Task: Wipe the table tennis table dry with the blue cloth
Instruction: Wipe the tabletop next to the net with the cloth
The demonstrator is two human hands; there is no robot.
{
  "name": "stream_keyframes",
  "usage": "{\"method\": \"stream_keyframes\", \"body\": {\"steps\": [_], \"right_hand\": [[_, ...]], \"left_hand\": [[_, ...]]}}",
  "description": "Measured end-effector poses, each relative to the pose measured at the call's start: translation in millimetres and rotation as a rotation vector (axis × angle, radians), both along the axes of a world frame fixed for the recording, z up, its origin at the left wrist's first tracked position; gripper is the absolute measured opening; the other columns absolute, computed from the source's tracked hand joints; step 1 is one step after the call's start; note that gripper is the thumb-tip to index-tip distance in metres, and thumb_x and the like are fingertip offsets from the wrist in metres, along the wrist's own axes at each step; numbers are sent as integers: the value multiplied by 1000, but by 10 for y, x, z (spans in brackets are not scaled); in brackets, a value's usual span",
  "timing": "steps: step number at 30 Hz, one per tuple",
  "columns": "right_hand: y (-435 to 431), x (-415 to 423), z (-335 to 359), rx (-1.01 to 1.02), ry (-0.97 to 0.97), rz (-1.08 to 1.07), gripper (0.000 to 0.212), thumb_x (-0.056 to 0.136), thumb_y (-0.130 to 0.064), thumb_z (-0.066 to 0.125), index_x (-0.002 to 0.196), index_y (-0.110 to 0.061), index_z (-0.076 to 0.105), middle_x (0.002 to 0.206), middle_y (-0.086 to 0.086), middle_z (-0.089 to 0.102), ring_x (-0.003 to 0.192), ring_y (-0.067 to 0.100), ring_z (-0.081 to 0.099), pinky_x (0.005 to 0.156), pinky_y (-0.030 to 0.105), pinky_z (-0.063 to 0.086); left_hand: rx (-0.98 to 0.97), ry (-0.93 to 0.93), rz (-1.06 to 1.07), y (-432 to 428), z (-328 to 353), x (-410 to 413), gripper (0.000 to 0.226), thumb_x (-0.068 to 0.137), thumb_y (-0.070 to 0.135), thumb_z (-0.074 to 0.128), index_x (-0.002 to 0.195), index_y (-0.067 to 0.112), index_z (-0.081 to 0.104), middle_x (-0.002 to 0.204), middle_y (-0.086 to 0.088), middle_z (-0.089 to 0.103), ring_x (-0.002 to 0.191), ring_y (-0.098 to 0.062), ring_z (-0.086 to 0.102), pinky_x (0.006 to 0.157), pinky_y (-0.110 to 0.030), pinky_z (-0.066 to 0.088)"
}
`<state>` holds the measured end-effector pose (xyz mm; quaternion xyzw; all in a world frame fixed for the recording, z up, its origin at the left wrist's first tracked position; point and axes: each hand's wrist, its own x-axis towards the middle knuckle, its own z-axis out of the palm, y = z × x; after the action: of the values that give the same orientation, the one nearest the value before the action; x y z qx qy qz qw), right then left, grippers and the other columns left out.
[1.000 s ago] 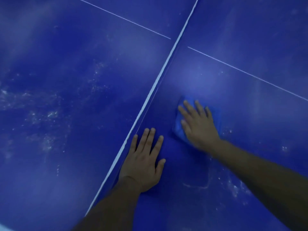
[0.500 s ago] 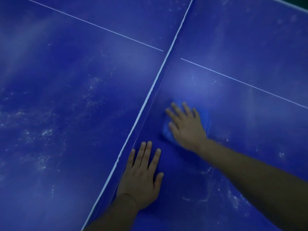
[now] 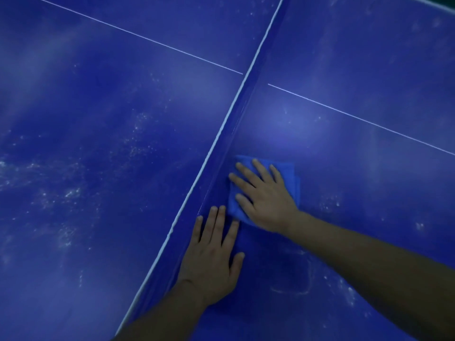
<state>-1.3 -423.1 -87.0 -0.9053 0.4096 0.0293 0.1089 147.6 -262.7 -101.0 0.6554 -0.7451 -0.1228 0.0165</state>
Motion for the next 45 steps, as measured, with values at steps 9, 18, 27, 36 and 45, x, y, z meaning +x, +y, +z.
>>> {"method": "stream_keyframes", "body": {"steps": [9,18,27,36,45], "right_hand": [[-745,-275,4,-87,52,-350,66,98,-53,13,154,-29,38,163,-3,29,150,33,24,117,59,22],[-1614,-192,-35,-44,22,-544,53,105,-47,21,157,-34,28,167,-10,17,154,25,8,122,52,9],[-1928,411,38,-22,-35,-359,61,101,-48,12,156,-30,33,166,-5,22,153,31,13,119,59,13],[-1415,242,32,45,5,-716,56,106,-48,23,159,-31,19,169,-7,5,154,30,-2,120,59,1],[-1826,-612,5,2,-4,-1009,59,103,-56,27,157,-34,25,168,-9,12,154,28,8,121,56,11]], "left_hand": [[-73,69,-9,-862,90,-160,66,98,45,37,153,8,34,162,-15,26,151,-31,21,119,-46,14],[-20,-25,-22,-1623,22,-99,72,100,55,19,159,14,10,167,-10,-5,154,-25,-9,121,-45,-4],[-65,-73,-38,-1630,-20,-87,70,99,52,34,156,12,29,164,-15,20,153,-30,16,117,-48,14],[-47,-59,-43,-1643,-33,-83,71,97,52,37,154,10,33,163,-17,23,152,-32,19,115,-51,17],[-37,-70,-58,-1640,-35,-70,72,101,58,24,157,13,26,165,-16,18,153,-31,14,118,-52,15]]}}
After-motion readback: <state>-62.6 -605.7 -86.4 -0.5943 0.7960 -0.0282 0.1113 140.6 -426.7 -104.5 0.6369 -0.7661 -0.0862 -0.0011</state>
